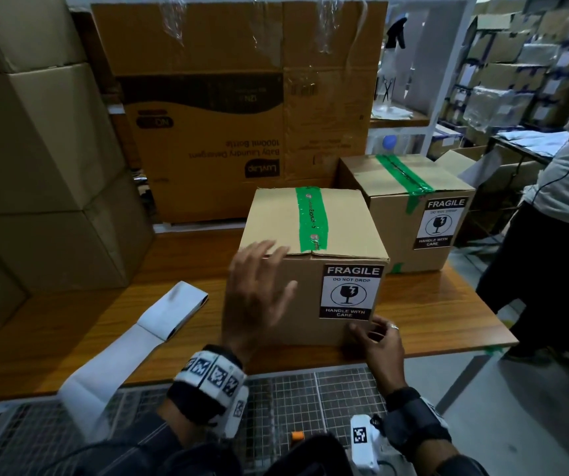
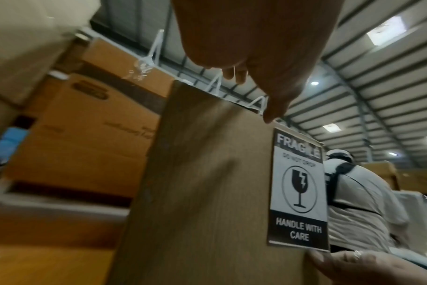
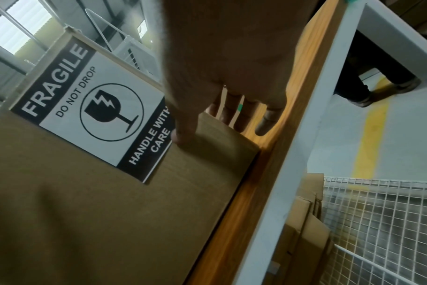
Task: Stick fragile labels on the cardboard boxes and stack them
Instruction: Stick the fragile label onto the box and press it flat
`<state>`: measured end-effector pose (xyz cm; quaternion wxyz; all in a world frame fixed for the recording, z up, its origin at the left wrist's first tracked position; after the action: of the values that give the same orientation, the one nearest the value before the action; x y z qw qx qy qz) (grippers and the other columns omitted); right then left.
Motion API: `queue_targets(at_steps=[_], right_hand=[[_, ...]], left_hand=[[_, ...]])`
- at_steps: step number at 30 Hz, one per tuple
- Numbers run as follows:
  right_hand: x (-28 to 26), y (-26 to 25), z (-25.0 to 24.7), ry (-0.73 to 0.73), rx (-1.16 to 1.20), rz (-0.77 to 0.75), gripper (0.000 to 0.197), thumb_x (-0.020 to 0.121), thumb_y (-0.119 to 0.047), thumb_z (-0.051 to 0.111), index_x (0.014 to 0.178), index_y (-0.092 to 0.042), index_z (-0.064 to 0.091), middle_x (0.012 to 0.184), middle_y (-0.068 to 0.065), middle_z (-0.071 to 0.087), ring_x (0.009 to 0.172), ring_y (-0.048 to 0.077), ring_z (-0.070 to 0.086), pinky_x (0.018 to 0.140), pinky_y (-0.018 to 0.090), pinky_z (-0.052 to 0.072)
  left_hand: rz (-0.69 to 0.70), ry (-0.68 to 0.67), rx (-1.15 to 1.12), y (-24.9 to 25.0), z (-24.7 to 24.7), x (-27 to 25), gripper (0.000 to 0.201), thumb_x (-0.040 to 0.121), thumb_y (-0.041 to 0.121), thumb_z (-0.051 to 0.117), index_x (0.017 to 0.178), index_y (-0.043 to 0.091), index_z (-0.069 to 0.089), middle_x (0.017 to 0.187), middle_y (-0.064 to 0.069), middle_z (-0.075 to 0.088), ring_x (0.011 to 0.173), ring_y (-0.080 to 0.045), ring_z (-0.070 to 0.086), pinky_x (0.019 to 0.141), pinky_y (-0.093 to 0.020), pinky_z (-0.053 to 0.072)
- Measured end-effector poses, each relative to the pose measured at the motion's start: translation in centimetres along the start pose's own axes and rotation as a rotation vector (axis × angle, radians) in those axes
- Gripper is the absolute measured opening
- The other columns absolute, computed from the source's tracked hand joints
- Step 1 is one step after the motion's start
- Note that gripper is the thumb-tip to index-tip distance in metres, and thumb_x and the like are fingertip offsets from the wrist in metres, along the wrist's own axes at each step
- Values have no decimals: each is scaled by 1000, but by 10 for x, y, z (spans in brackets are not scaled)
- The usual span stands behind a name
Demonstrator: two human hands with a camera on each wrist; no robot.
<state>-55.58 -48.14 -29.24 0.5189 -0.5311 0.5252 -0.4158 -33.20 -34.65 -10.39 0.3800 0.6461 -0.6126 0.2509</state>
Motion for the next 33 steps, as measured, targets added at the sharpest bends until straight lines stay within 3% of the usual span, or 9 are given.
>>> queue_targets(at_steps=[2,5,7,9,13,17,24,27,33], right_hand=[[-1,6,-2,-30,7,-2,74,76,-35,85,139,-20,49,132,8,59,113,23,59,75,28,52],[-1,9,-7,-50,10,-22,99,54,-65,88,138,-28,48,134,4,58,118,22,57,94,45,56],[-1,2,-8,-80,21,-45,109,52,-70,88,143,-28,47,138,1,56,123,22,55,101,51,53],[-2,-7,-6,-114,21,-69,103,63,-54,86,150,-24,41,140,-1,51,126,19,51,100,43,50],[1,-28,3,-158,25,-115,103,72,-43,85,158,-19,32,146,1,52,132,20,50,108,44,47],[2,-51,6,-118,85,-164,99,71,-47,86,154,-23,37,137,-2,61,126,15,58,101,36,52],[12,-77,-7,45,143,-232,64,84,-51,75,134,-15,59,122,2,71,118,19,66,95,38,57],[11,-74,-19,70,192,-223,38,101,-43,52,121,-14,67,115,4,75,115,23,69,94,42,58],[-1,-63,-18,30,164,-175,45,99,-54,44,118,-20,67,114,-1,75,109,13,70,93,35,56]], left_hand=[[-135,61,-102,-27,-14,-20,65,92,32,70,148,13,43,149,-12,44,139,-27,41,114,-38,36],[-440,23,-347,-68,-8,-55,69,95,36,69,153,22,35,152,-5,41,139,-16,41,108,-35,43],[-696,-161,-545,-89,18,-79,82,90,45,70,156,39,22,156,0,38,139,-16,41,106,-41,47],[-824,-391,-740,-95,48,-98,97,85,46,75,158,46,11,163,2,30,143,-20,40,107,-45,47],[-773,-556,-946,-87,76,-101,112,79,37,87,159,45,8,163,6,33,145,-17,41,110,-37,46],[-741,-393,-923,-86,69,-80,119,75,36,89,158,49,4,162,9,31,140,-10,41,100,-29,52],[-685,-249,-848,-85,59,-53,124,65,57,89,155,57,3,162,2,33,143,-20,42,105,-55,50],[-665,-249,-849,-86,56,-50,119,70,48,88,158,50,7,161,4,34,143,-17,42,106,-51,50],[-661,-280,-855,-89,55,-55,112,75,42,84,160,42,11,159,4,38,139,-12,45,101,-41,54]])
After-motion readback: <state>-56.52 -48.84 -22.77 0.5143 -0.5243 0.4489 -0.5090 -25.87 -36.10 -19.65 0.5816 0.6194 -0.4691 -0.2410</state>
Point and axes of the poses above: each hand's wrist, its own x-axis towards the middle knuckle, its own z-axis out of the palm, y = z × x, the point moved 8 cm from there along x, towards the middle knuckle
